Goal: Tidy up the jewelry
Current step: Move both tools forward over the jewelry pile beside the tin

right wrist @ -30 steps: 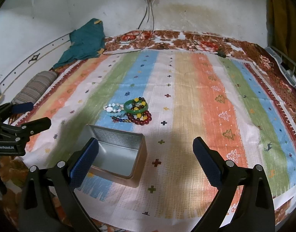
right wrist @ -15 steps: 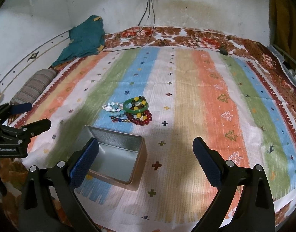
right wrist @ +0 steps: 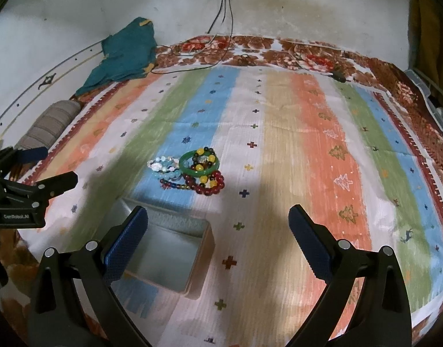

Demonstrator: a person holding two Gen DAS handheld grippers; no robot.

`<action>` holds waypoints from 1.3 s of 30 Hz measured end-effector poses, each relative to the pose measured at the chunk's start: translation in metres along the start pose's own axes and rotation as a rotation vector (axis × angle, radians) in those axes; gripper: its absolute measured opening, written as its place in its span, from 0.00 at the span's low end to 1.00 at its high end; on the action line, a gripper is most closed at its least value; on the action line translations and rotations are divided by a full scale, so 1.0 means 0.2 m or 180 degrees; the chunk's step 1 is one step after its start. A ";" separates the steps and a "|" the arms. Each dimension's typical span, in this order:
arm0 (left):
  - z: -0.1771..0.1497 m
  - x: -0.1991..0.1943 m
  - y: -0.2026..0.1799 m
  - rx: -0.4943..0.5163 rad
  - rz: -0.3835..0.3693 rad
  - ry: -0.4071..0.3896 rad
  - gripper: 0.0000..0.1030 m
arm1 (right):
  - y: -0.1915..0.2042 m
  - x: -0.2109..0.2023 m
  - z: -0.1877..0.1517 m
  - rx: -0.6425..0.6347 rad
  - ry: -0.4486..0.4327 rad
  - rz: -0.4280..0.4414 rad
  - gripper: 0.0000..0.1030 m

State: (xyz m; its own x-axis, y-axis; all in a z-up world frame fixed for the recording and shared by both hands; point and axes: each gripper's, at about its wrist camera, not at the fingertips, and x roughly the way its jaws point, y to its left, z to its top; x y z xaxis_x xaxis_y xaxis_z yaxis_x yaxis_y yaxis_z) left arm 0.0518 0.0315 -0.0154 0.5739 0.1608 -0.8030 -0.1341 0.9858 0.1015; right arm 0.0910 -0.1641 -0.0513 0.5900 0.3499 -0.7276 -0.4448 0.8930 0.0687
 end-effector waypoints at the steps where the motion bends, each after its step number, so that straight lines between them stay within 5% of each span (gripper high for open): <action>1: 0.01 0.01 0.00 -0.0017 0.0003 0.0018 0.95 | 0.00 0.01 0.01 -0.0008 0.0011 0.0001 0.96; 39: 0.20 0.43 0.12 -0.0273 -0.0026 0.0503 0.93 | -0.04 0.31 0.23 0.0131 0.0120 0.0107 0.96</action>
State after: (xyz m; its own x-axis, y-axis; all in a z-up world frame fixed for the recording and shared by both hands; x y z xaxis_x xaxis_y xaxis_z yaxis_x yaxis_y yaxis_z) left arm 0.1304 0.0717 -0.0576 0.4422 0.1362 -0.8865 -0.2023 0.9781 0.0494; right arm 0.1623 -0.1370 -0.0660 0.5491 0.3696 -0.7496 -0.4355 0.8921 0.1208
